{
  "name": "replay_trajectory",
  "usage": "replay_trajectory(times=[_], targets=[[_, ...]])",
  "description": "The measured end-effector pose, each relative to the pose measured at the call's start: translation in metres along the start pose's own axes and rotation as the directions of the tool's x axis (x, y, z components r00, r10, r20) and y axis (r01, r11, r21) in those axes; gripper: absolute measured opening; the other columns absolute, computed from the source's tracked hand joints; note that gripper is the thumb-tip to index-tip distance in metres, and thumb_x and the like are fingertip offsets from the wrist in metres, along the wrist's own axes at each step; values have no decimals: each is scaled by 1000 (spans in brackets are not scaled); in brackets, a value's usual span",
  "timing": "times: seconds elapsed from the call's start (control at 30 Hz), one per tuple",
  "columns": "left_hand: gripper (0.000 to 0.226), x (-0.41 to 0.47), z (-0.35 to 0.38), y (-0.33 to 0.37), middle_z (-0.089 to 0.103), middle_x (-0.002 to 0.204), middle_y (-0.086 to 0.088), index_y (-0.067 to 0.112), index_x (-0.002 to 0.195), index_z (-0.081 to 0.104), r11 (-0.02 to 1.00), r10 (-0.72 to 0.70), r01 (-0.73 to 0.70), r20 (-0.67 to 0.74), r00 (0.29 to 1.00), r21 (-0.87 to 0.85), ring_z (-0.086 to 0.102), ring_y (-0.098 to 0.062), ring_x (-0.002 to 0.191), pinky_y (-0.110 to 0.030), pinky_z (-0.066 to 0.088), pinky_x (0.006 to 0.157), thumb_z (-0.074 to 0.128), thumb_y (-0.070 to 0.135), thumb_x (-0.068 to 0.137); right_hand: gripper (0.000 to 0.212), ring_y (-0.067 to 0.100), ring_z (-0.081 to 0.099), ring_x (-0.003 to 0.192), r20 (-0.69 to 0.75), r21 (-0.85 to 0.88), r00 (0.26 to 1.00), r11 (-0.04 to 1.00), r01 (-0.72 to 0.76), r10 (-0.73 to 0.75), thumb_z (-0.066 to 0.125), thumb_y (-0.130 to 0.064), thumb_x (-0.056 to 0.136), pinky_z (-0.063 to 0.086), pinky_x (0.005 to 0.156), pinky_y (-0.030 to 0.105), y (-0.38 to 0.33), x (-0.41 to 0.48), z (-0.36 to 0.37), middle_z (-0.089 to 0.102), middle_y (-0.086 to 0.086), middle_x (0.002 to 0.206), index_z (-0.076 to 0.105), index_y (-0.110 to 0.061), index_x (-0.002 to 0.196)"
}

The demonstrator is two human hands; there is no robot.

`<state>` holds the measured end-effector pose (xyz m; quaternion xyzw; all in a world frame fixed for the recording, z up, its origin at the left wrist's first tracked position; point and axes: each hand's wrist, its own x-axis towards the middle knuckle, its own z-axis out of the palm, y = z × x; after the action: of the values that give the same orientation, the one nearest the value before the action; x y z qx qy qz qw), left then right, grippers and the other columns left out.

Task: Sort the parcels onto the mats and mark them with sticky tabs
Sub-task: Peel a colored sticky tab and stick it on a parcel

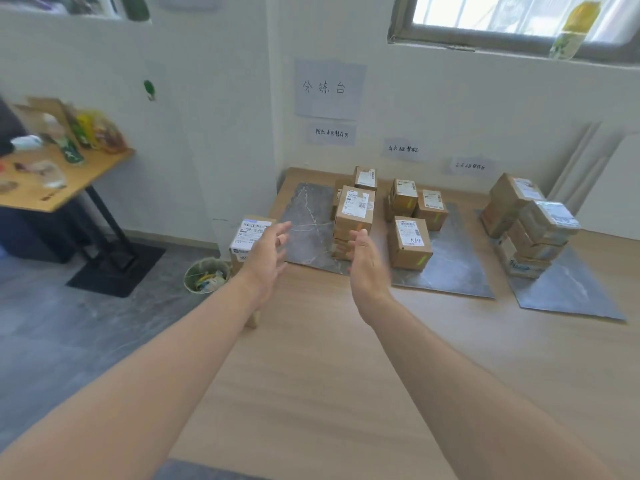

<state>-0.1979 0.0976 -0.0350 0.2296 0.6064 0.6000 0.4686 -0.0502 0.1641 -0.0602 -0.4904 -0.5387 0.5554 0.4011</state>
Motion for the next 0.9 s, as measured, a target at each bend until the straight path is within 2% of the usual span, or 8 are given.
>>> replay_trajectory(times=[0.1,0.27,0.43,0.57,0.63,0.7,0.8,0.9], targets=[[47,0,-23,10,51,147,1,28,138,58,1000,-1,1,0,1000,10,46,-22,138,-46,37,116,49,47,96,41,24,58,118,22,-4,1000,1000,19,-19,29,-49,110,43,110,45,0,-2,20,64,-2,114,64,-27,111],[39,31,-74,24,57,137,-2,25,134,59,1000,2,-2,-27,1000,16,49,-21,131,-36,47,104,50,41,100,48,26,57,114,35,-31,999,999,-6,8,30,-45,111,43,103,38,1,10,69,59,8,120,60,-9,116],[40,76,-124,35,58,130,0,22,139,54,997,-34,34,-7,999,68,56,-15,111,-39,45,105,40,38,105,45,22,57,121,-3,-28,999,998,-51,51,31,-47,110,41,110,40,8,33,132,62,0,114,63,-16,117],[43,107,-151,38,48,149,-4,23,143,52,990,-59,58,7,998,129,46,-23,132,-43,40,112,40,40,104,54,18,47,139,-36,-30,991,991,-130,129,32,-51,109,33,120,40,17,41,167,54,-3,146,54,-18,144],[45,123,-161,37,48,149,-5,22,144,51,984,-86,82,22,996,156,43,-26,138,-46,34,117,39,40,105,54,16,48,136,-52,-61,986,985,-164,161,29,-52,109,33,118,38,21,46,181,53,-4,145,53,-18,144],[41,136,-166,32,58,134,-1,20,138,54,979,-125,118,37,991,164,48,-22,132,-43,33,117,38,38,105,50,8,47,124,-35,-85,982,979,-186,184,28,-48,110,32,108,28,24,50,190,55,-7,136,53,-20,143],[26,148,-164,21,59,95,13,27,104,59,970,-177,166,48,983,179,57,-6,95,-31,36,104,34,34,107,48,3,40,112,-26,-86,977,974,-211,209,28,-40,112,28,96,19,33,57,199,50,-12,115,52,-14,145],[27,155,-162,7,57,87,18,29,92,54,963,-219,200,88,972,181,54,0,87,-23,40,92,33,34,108,38,2,49,107,6,-124,967,960,-252,255,25,-39,113,35,79,8,48,67,207,54,-16,110,56,-27,132]])
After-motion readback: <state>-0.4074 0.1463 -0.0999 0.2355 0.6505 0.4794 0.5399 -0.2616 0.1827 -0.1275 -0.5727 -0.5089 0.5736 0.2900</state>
